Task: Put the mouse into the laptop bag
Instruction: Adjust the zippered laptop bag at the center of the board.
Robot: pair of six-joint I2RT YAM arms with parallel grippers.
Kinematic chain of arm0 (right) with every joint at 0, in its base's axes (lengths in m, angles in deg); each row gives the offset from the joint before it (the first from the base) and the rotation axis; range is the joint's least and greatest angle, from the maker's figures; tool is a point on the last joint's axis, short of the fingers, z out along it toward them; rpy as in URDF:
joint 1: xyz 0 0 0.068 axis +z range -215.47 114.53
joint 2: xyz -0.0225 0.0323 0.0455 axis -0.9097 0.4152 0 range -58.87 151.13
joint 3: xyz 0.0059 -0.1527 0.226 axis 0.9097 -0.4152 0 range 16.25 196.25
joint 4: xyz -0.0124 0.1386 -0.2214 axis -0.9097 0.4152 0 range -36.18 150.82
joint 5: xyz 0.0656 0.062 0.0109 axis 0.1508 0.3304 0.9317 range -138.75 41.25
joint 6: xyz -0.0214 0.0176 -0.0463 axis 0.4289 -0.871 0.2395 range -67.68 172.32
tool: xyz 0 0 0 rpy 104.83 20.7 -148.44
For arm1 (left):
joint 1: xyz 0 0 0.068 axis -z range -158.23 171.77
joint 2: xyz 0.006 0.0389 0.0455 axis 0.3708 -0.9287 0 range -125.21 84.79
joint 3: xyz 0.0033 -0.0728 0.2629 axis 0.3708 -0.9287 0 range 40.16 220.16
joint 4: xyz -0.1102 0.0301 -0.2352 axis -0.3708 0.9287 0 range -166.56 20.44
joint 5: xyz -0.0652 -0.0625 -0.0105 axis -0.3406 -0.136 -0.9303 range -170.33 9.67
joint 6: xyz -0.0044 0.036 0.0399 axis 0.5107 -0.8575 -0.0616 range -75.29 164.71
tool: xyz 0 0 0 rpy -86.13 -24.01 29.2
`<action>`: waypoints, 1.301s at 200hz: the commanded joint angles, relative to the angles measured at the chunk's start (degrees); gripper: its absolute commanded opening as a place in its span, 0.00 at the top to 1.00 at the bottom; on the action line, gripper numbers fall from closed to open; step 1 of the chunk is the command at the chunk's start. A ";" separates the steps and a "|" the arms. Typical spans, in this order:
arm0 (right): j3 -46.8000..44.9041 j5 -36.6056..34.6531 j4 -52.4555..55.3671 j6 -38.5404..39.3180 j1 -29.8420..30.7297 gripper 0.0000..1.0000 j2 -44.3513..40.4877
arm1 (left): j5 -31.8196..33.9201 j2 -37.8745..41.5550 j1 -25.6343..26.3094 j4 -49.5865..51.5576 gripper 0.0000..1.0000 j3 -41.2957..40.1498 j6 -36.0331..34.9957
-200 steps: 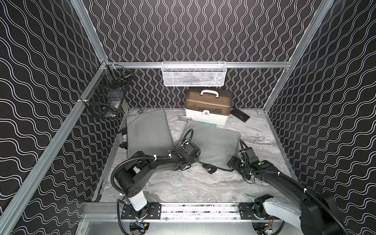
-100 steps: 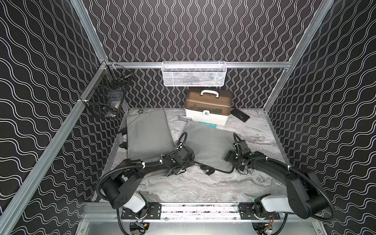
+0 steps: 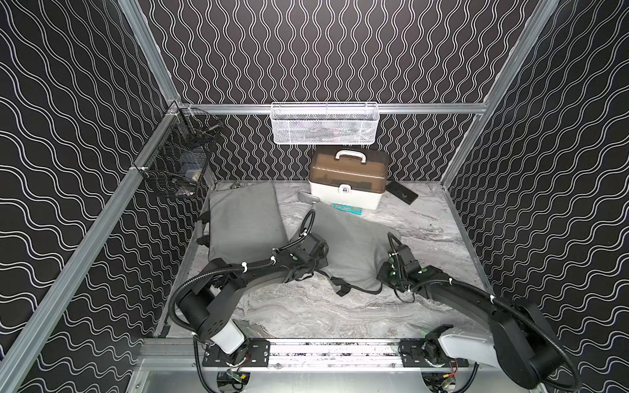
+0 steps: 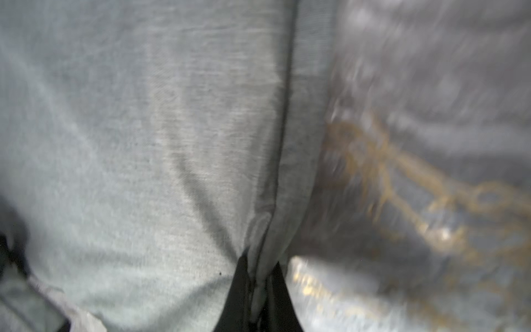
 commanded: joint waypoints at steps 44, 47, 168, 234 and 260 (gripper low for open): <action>-1.81 -2.64 11.04 -7.94 13.28 0.53 -6.02 | 0.46 -6.59 -1.56 2.74 1.00 7.29 -3.63; -1.43 -3.26 11.98 -7.90 13.63 0.51 -6.12 | 0.55 -6.77 -1.68 2.83 1.00 7.52 -3.63; -2.31 -8.81 15.75 -8.33 21.77 0.54 -7.55 | 1.21 -10.39 -7.05 2.60 1.00 14.00 -7.51; -0.29 -8.89 11.46 -7.53 28.23 0.57 -1.43 | 0.20 -9.04 -7.56 2.62 1.00 14.14 -8.62; -1.05 -6.99 8.12 -6.47 29.98 0.56 -1.56 | -0.02 -8.85 -7.63 2.79 1.00 14.24 -9.24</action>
